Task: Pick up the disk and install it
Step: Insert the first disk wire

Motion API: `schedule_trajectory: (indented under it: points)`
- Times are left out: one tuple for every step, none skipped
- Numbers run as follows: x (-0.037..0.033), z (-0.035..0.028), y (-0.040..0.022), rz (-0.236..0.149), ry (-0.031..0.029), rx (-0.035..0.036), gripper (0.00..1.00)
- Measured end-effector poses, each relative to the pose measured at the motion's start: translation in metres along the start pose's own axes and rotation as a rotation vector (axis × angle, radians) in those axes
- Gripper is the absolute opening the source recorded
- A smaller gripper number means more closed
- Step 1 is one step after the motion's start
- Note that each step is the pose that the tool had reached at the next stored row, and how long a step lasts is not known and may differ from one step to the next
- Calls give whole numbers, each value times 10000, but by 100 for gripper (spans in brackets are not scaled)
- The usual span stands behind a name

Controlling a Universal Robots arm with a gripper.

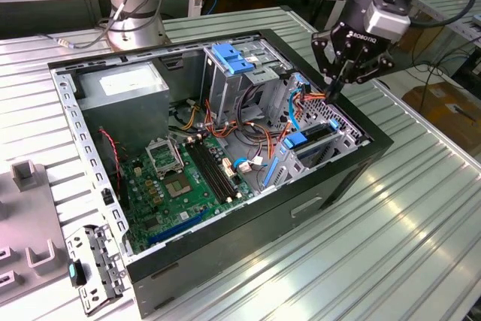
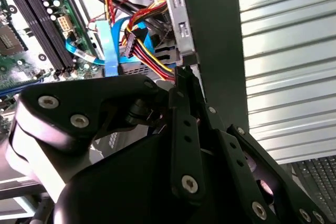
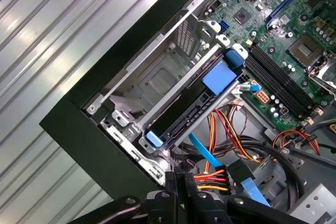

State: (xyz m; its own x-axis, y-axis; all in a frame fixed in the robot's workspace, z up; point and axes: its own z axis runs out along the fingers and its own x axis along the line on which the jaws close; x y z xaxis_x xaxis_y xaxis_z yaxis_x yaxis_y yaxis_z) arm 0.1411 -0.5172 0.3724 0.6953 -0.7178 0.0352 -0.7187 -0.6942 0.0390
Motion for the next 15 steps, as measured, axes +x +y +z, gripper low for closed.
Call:
schedule_trajectory:
  points:
    - [-7,0,8,11,0,-1,17]
    - [-9,1,11,39,-2,0,17]
    - [-10,1,12,168,-6,-5,17]
    - [-11,1,12,296,-11,-11,17]
    - [-11,1,12,453,-17,-16,17]
    - [-12,1,12,618,-23,-23,17]
    - [-12,2,12,801,-29,-30,17]
    - [-11,3,12,1054,-40,-38,17]
    - [-11,4,12,1193,-46,-43,17]
    - [-12,6,11,1585,-61,-56,17]
    - [-12,7,11,1786,-69,-63,17]
    - [-12,8,11,1982,-77,-70,17]
    - [-12,9,11,2212,-86,-78,17]
    - [-12,10,11,2386,-93,-84,17]
    - [-12,12,11,2623,-103,-92,17]
